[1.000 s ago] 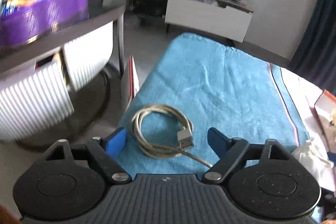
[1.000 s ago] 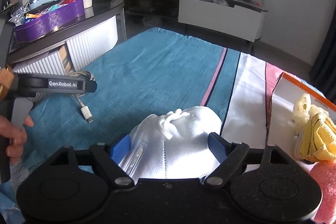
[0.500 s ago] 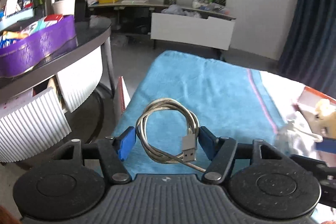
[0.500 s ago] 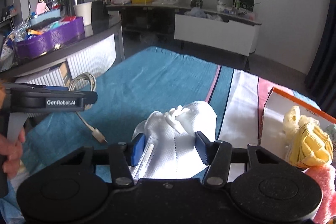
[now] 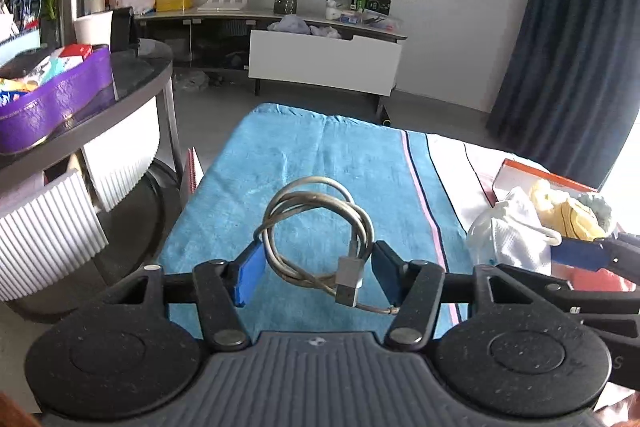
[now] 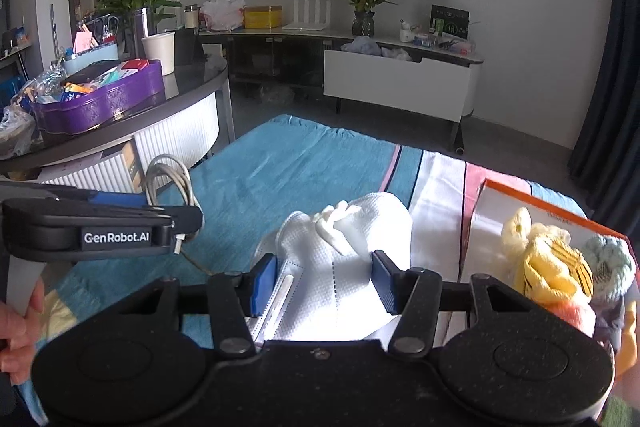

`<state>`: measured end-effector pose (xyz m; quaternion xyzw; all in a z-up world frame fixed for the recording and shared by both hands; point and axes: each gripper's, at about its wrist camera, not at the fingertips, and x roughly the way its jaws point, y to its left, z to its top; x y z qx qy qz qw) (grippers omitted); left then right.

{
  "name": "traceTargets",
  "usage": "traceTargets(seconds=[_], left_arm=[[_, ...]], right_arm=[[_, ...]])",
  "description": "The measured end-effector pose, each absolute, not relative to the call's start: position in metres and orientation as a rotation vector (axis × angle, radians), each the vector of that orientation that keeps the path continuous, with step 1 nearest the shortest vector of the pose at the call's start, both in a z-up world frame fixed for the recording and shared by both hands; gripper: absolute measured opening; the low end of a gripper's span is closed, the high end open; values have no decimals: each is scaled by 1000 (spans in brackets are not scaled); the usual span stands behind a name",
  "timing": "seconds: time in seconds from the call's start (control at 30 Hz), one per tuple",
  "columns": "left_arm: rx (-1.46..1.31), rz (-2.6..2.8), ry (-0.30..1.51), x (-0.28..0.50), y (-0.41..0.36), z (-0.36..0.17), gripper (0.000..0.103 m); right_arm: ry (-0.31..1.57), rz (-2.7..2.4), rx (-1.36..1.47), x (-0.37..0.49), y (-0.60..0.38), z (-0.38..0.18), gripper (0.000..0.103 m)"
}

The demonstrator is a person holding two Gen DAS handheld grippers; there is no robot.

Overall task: Organize soft objects
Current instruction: 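Carry the cable with the left gripper while the right carries the mask over the box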

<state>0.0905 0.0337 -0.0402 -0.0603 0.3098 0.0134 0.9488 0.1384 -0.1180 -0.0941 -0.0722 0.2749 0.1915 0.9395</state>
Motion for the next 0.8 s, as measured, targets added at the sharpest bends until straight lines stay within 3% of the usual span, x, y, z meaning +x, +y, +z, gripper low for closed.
traceTargets(seconds=[0.8], left_arm=[[-103, -13, 577, 52, 8, -12, 60]], right_arm=[[467, 371, -113, 87, -151, -66, 63]])
